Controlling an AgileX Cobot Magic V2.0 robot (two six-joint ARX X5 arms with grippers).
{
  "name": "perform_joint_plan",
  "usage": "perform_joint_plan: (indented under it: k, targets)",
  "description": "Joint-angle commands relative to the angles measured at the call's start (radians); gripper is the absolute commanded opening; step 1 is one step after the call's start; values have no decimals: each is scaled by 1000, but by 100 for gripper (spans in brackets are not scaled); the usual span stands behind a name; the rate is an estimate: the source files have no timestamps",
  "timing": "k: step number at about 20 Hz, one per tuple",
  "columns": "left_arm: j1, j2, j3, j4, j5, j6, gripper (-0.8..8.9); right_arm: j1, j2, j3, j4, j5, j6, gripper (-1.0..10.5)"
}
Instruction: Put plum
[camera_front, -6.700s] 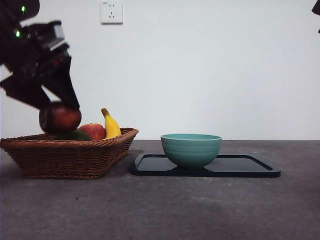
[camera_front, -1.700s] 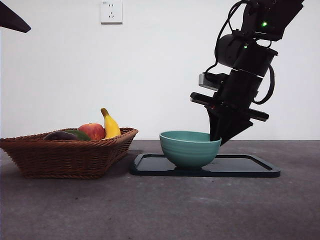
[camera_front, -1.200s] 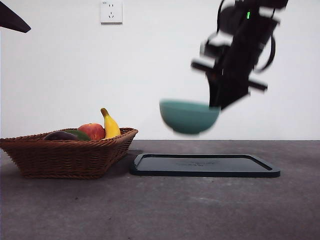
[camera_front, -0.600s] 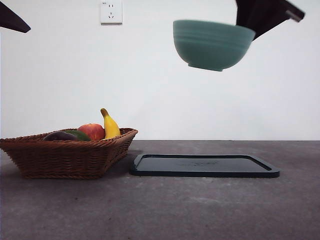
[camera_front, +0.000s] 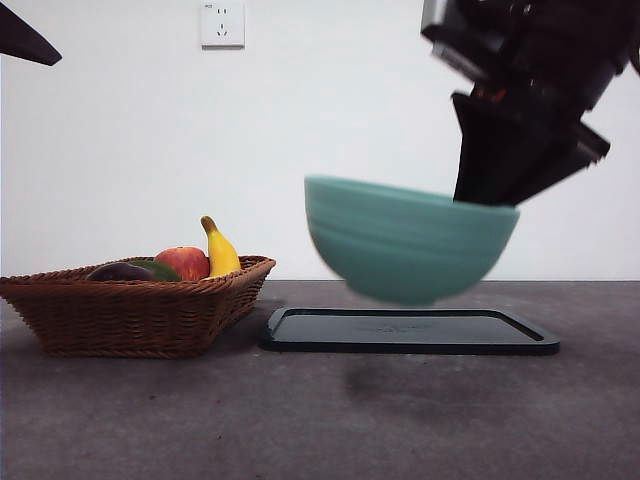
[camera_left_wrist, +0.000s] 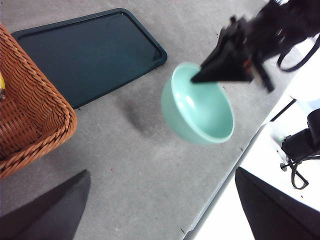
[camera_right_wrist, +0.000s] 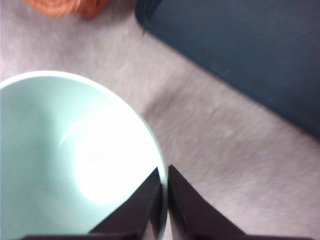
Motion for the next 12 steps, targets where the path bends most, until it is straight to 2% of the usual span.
perform_joint_plan:
  k: [1,6,12]
  targets:
    - [-3,6,21,4,3,12,464,18,42,-21,30,20,22,10]
    - [-3,6,21,3,3,12,464,41,120,-39,56,45,21,9]
    - [-3,6,21,4,3,12,464,50,132,-40,61,63,21,9]
